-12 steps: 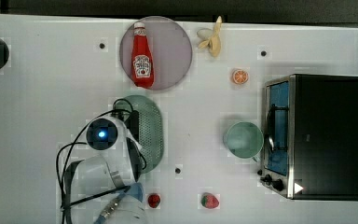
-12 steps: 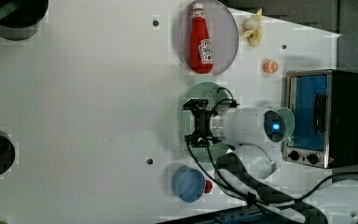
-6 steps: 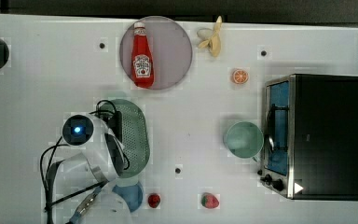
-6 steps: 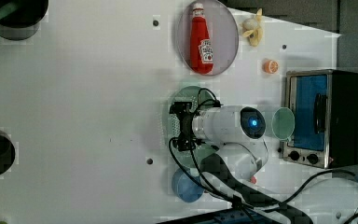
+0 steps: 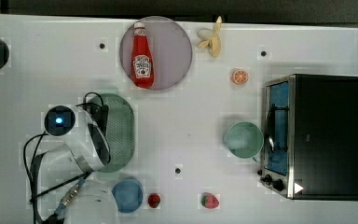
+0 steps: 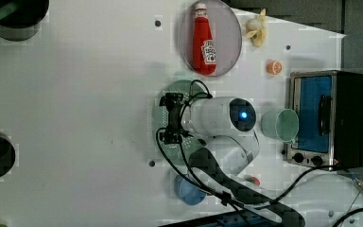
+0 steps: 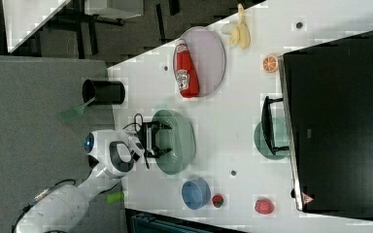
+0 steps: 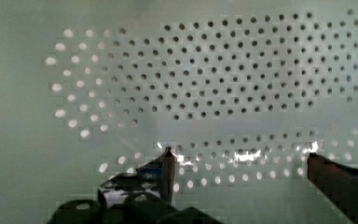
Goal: Drag strainer right to left.
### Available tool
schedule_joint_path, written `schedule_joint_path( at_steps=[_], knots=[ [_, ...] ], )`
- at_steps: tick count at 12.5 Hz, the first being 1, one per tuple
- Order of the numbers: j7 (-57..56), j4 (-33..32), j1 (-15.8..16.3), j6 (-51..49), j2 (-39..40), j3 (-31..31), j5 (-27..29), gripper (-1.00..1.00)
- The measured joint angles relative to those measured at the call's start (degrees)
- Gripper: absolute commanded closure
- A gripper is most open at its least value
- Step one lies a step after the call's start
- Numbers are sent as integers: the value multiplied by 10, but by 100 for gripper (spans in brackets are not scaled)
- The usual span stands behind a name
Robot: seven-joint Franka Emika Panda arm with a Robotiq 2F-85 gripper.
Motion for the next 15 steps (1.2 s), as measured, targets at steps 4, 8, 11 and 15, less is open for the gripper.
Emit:
schedule_joint_path(
  at_steps=[4,8,11,15],
  knots=[
    [18,48,33,-13,27,-2,0,-100],
    [50,82,66,-1,44,5,-3,-100],
    [63,89,89,-2,51,5,2,-100],
    [38,81,95,-71,32,8,0,-100]
  ],
)
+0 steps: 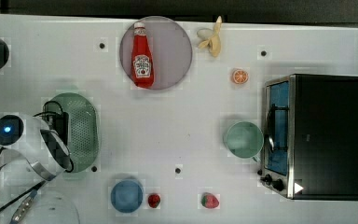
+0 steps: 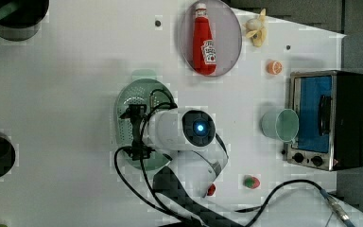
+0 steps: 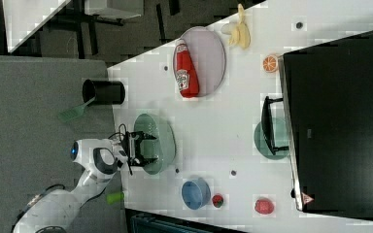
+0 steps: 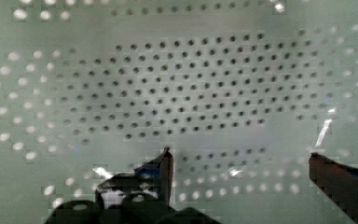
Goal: Drag strainer right to left.
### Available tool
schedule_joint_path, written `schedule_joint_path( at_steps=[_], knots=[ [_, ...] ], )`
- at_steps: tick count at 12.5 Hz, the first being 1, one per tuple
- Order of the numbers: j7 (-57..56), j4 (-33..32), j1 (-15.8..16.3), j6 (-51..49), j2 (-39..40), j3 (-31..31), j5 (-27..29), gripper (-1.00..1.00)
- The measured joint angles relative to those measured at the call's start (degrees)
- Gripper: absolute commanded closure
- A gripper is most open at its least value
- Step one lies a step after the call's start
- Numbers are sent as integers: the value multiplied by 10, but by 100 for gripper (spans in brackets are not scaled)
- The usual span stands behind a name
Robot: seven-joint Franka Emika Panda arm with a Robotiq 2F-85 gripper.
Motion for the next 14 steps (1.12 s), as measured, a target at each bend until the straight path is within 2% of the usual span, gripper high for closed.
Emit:
schedule_joint_path(
  at_steps=[1,3,7,11,14],
  knots=[
    [-31,1,-1,-42,-13,0,-12,-100],
    [-100,-6,-4,-146,-60,-8,3,-100],
    [-246,1,-25,-257,-224,-57,3,-100],
    [-372,24,-58,-339,-393,-165,-1,-100],
    [-499,43,-86,-395,-462,-259,-1,-100]
  ],
)
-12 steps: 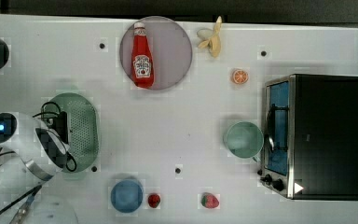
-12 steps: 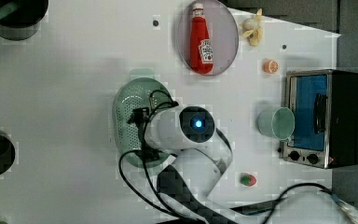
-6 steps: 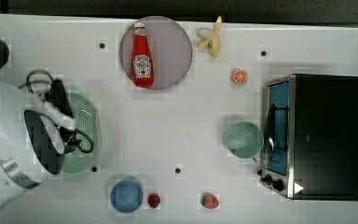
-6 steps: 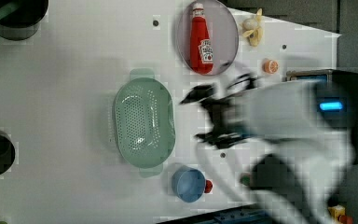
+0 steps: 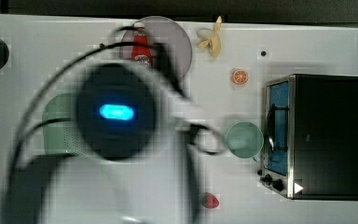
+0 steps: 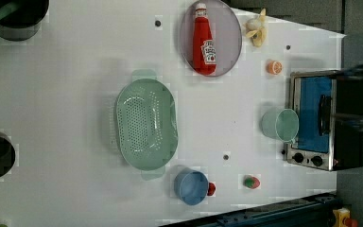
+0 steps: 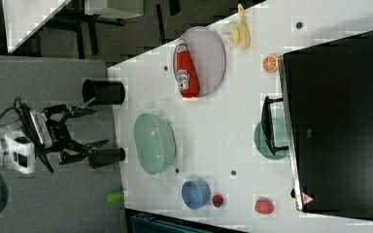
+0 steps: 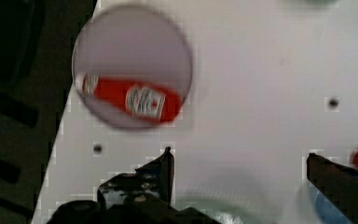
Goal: Drag strainer right to left.
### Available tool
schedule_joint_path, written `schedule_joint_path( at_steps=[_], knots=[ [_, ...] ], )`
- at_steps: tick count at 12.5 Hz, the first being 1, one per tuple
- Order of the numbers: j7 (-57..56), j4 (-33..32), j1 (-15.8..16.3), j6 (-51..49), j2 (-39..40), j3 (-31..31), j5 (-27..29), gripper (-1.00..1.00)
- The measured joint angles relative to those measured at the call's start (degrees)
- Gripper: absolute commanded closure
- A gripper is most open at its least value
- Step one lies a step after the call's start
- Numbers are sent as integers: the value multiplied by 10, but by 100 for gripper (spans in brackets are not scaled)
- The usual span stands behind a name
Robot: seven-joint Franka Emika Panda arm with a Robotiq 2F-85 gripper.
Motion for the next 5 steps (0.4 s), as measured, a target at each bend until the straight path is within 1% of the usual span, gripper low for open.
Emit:
schedule_joint_path(
  at_steps=[1,2,3,4,5],
  knots=[
    [-34,0,-10,-6,-16,-25,-7,-100],
    [-64,1,-25,-26,-28,-43,-2,-100],
    [-92,-3,-33,-40,-34,-66,-1,-100],
    [-127,-12,-33,-39,-41,-92,-8,-100],
    [-155,-16,-34,-41,-46,-113,-31,-100]
  ],
)
